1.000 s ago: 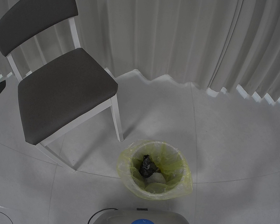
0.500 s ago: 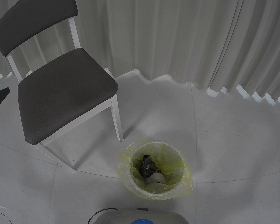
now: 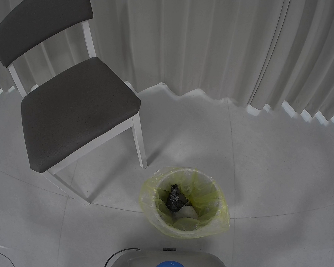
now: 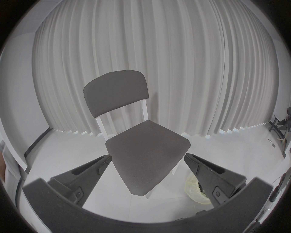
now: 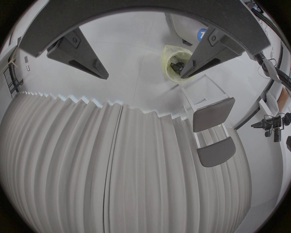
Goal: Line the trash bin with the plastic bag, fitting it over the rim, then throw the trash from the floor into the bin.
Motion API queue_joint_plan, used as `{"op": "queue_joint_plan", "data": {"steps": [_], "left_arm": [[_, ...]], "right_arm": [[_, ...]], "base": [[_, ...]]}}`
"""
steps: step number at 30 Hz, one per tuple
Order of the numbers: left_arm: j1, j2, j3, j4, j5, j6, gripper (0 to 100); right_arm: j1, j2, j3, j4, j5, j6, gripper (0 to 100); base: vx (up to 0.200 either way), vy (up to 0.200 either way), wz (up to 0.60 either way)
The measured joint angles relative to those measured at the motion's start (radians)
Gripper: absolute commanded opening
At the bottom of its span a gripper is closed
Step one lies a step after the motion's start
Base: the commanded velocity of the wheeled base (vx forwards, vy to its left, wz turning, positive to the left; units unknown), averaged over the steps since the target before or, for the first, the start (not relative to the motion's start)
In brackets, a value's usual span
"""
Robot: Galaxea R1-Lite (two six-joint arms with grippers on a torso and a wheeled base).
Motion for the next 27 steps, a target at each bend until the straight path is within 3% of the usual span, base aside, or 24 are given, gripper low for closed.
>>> {"op": "queue_joint_plan", "data": {"steps": [10, 17, 27], "left_arm": [[-0.013, -0.180, 0.024, 0.160, -0.005, -0.011, 100], [-0.067, -0.312, 0.031, 0.268, -0.007, -0.020, 100], [-0.087, -0.443, 0.093, 0.301, -0.001, -0.083, 100]], "right_arm": [[0.003, -0.214, 0.070, 0.103, 0.008, 0.029, 100], [0.009, -0.338, 0.075, 0.176, 0.009, 0.057, 100], [0.019, -0.448, 0.102, 0.220, 0.009, 0.106, 100]], "base": [[0.000, 0.000, 0.00], [0.000, 0.000, 0.00], [0.000, 0.000, 0.00]]}}
